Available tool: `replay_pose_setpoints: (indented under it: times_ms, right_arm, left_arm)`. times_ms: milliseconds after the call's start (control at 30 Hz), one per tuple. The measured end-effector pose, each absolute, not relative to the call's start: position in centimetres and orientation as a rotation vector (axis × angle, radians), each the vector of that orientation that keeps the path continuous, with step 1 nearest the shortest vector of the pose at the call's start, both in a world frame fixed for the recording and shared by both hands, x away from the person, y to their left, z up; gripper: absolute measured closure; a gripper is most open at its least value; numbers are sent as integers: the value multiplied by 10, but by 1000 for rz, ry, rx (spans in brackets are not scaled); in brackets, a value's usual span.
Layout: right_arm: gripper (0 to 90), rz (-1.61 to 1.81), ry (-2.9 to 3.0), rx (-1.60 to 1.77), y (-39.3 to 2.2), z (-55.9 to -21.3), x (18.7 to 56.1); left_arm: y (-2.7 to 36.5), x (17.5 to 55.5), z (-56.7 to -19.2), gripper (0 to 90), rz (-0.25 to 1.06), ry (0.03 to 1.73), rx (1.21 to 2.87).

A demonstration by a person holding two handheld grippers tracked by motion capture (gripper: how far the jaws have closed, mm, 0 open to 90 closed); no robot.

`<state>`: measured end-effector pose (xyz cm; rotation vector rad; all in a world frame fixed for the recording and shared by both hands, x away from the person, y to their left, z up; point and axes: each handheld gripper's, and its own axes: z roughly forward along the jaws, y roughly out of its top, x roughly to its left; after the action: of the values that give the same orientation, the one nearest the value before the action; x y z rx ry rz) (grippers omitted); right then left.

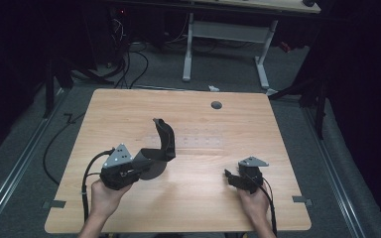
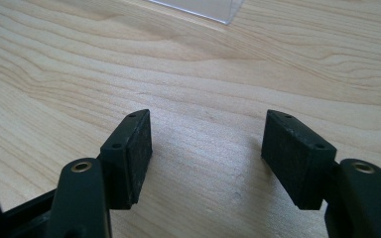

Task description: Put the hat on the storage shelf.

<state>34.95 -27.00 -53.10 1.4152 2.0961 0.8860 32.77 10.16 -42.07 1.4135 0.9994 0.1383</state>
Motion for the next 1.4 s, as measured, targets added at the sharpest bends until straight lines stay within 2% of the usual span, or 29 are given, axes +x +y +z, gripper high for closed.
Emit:
replay_pose_setpoints:
  times_ms: [633,1000,1400]
  right_arm:
    - [352,887,2102,1411,-270,-531,349]
    - [344,888,2103,1407,-269,-531,349]
    - [339,888,2104,1413,-269,-531,348]
  left_arm:
    - [122,363,-398,858,204,1020,1261]
    - [115,382,-391,859,270,1013,1289]
    - [110,415,-404,858,319,1066,1256]
